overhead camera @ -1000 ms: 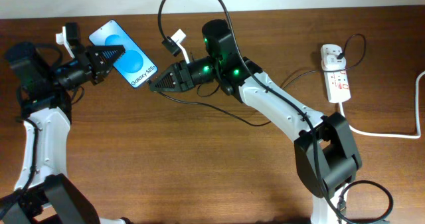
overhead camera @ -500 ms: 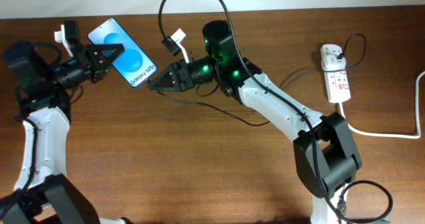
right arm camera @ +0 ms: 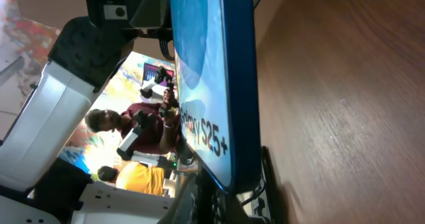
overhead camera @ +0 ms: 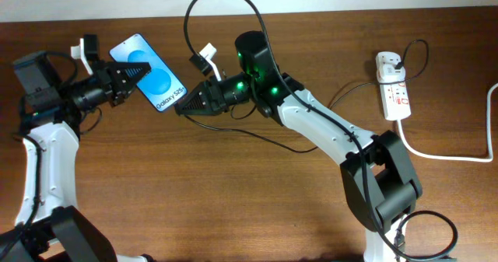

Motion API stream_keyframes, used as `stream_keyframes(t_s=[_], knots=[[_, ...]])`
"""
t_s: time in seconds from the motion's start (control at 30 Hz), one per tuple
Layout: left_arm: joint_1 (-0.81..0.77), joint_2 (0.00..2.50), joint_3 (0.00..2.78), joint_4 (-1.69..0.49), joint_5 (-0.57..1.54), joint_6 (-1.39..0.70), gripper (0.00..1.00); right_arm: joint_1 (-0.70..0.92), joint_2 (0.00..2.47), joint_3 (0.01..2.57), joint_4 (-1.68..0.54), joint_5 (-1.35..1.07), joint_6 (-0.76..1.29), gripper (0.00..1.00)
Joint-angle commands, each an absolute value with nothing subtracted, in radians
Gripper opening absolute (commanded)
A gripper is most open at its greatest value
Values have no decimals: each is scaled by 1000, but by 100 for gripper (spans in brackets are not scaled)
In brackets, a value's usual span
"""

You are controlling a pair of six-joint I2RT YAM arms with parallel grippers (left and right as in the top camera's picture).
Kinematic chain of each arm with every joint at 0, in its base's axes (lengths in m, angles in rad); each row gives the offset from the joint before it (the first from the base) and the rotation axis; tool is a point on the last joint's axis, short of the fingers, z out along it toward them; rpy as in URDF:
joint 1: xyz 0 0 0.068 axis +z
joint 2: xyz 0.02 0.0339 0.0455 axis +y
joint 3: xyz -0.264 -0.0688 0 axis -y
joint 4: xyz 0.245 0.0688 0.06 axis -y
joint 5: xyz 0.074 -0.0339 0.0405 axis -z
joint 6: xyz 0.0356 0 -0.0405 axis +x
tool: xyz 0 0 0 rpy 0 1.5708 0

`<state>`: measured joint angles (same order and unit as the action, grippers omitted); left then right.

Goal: Plug charger to phone and switch on socket

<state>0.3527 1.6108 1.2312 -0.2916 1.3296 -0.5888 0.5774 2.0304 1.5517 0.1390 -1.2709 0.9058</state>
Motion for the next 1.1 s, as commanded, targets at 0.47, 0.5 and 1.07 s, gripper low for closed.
stream_keyframes(t_s=[0.47, 0.5, 1.07], knots=[[189, 1606, 1178, -418, 1424, -499, 0, 549, 1996, 1616, 229, -978, 952, 4], [188, 1606, 1178, -418, 1424, -499, 0, 549, 1996, 1616, 229, -978, 952, 4], [276, 1606, 1178, -27, 1282, -898, 0, 541, 1996, 1616, 130, -1043, 951, 14]])
